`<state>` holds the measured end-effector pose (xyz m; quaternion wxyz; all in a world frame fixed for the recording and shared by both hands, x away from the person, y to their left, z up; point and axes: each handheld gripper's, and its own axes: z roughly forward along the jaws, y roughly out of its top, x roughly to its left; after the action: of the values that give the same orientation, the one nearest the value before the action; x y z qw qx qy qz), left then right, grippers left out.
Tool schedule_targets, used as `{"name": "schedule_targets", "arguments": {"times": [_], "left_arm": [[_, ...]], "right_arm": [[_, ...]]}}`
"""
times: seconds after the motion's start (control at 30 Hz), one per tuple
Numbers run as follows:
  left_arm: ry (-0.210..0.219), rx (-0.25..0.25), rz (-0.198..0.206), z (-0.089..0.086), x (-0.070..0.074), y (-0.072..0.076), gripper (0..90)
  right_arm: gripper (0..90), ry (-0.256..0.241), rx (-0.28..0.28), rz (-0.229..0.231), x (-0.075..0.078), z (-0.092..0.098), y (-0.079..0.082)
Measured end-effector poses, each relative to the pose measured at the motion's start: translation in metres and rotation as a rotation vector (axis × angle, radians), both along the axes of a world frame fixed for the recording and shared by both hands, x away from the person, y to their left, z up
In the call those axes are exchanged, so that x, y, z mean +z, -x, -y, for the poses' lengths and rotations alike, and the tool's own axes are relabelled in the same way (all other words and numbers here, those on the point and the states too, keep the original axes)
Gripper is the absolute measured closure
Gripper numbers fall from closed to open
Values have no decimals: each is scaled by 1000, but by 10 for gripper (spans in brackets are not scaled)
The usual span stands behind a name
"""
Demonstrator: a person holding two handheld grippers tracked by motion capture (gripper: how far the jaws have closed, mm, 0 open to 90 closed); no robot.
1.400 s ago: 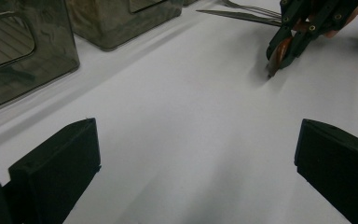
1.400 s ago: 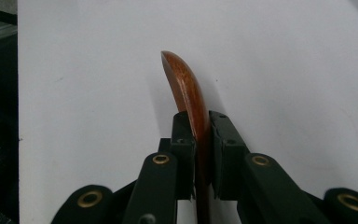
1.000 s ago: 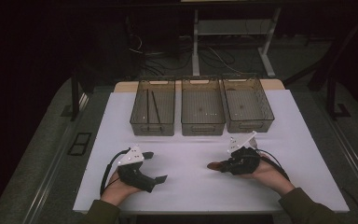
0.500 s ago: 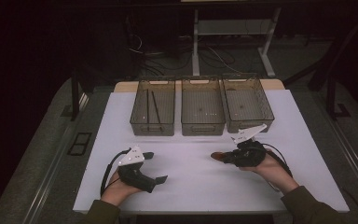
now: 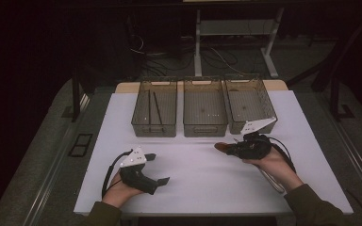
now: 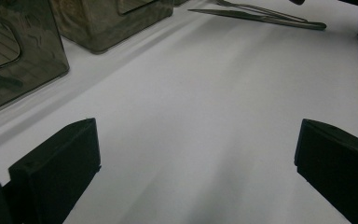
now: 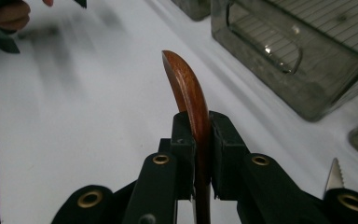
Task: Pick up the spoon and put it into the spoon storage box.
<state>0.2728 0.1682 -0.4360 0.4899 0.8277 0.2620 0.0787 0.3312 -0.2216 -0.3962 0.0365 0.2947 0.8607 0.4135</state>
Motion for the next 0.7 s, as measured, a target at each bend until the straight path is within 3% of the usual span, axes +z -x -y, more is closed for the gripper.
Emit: {"name": "schedule_targets", "arguments": {"times": [0.7], "left_arm": [[1, -4, 1, 0, 0, 0, 0]], "right_arm": [[801, -52, -61, 50, 22, -15, -30]]}}
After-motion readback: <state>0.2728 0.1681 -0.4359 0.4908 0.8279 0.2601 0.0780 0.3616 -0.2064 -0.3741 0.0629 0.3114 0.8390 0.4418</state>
